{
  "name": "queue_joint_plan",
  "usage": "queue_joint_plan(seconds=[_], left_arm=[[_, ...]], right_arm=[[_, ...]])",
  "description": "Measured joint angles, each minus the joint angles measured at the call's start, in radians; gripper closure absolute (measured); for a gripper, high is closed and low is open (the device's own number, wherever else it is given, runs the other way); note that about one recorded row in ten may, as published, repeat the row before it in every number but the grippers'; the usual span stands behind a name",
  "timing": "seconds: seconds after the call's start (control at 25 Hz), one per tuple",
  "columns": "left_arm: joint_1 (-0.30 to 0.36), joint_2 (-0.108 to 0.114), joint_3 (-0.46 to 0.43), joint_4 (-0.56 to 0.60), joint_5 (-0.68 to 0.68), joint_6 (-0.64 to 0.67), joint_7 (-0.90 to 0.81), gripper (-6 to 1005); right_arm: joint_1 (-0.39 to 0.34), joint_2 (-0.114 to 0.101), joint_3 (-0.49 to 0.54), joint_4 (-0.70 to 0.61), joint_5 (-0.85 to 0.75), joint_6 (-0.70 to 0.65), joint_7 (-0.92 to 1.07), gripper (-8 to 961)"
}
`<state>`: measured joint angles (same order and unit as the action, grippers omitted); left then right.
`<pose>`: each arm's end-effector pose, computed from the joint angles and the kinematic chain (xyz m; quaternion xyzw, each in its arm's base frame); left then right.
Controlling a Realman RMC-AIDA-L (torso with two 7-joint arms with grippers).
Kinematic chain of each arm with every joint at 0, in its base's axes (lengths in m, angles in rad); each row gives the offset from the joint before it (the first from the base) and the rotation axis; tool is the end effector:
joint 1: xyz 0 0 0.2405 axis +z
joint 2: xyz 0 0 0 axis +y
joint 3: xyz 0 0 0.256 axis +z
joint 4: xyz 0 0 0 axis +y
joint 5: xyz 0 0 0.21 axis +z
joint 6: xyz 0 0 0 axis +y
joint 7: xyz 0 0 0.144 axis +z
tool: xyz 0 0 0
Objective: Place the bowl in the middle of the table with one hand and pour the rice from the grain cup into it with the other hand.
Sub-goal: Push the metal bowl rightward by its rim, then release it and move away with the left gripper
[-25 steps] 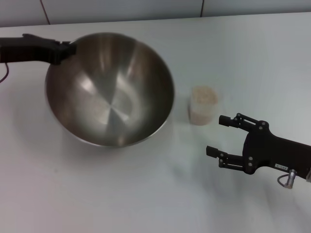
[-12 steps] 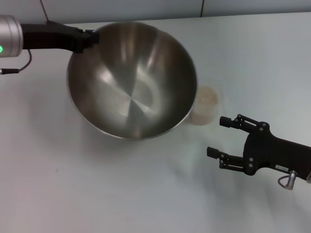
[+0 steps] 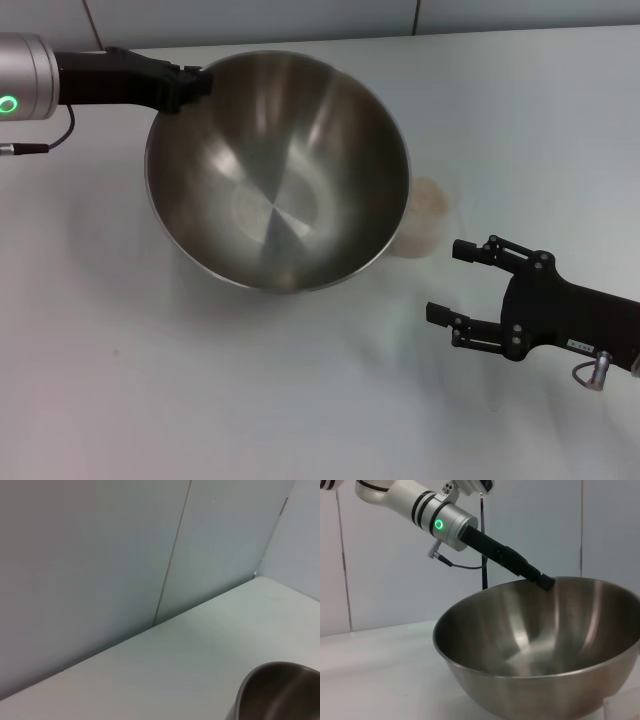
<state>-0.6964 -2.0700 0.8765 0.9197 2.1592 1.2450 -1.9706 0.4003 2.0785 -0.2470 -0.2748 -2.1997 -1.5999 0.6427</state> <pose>-0.1982 0.4185 0.0269 -0.9176 -0.2974 -0.1368 0.2255 0.3185 0.2505 -0.0380 -0.9207 0.1176 0.2916 0.2313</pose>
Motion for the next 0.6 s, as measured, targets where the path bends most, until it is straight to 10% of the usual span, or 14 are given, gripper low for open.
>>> queue_joint_plan(seconds=[0.6], left_arm=[[-0.006,0.001,0.005,-0.107,-0.006,-0.059,0.032,953]], right_arm=[[-0.004,0.0,0.0,0.0,0.0,-0.004,0.0,132]])
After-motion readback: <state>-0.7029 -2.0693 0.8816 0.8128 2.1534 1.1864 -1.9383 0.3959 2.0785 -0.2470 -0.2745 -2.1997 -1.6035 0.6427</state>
